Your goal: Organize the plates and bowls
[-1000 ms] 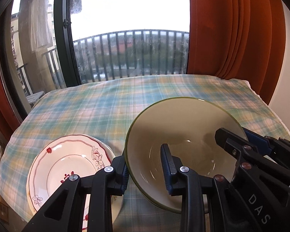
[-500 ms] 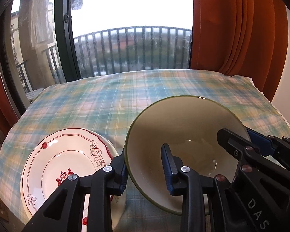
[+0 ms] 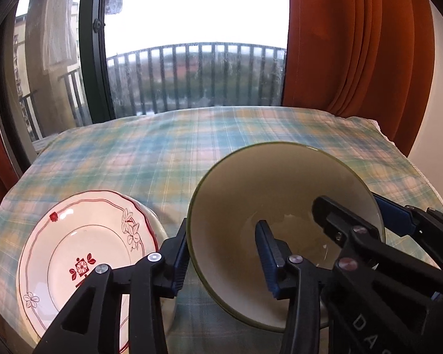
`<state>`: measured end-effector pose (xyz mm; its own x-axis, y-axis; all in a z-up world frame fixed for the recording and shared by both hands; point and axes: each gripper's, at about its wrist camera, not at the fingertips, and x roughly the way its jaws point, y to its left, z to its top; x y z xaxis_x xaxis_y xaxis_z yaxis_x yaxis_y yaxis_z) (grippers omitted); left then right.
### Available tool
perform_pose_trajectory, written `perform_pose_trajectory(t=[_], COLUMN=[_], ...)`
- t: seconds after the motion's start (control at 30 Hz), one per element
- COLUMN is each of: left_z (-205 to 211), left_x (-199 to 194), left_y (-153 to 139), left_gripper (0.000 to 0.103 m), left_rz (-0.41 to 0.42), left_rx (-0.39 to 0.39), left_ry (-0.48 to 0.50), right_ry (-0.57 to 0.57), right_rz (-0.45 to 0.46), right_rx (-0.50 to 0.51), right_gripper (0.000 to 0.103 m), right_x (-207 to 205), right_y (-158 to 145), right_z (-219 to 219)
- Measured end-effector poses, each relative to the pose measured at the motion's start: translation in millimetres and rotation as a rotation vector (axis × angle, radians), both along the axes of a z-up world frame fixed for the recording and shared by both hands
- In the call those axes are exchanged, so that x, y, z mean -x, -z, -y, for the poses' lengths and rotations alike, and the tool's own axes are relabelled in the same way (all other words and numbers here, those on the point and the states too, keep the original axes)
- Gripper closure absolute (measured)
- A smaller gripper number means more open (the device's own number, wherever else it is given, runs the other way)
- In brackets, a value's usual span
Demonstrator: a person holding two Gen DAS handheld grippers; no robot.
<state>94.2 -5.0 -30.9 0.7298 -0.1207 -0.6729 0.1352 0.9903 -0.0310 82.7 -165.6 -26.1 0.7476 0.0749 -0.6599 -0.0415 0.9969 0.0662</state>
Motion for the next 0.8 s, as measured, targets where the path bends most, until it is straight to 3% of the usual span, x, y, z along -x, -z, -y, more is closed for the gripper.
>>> perform_pose_trajectory(t=[0.07,0.13,0.27,0.57,0.8], left_z=[0,0,-2,-8,-3], left_x=[-2,-3,-8,-19,-26], left_y=[1,1,3,10,13], left_gripper=[0.044,0.038,0.026,0.024,0.028], left_rz=[-0.014,-0.015,-0.033,-0.124,-0.164], left_rx=[0.000,-0.003,0.006,0.125,0.162], left_ry=[0.009,0.003,0.012,0.098,0.160], right_ry=[0.007,0.000,-0.002,0.034,0.073], right_rz=[-0.012,-0.024,-0.017,-0.076,-0.103], right_rx=[-0.003,-0.026,-0.020,-0.029,-0.030], right_gripper=[0.051,0.032,0.026,0.024,0.024], right_x=[-2,-3,-4,-15,-19], right_y=[1,3,2,5,8], right_z=[1,2,1,1,3])
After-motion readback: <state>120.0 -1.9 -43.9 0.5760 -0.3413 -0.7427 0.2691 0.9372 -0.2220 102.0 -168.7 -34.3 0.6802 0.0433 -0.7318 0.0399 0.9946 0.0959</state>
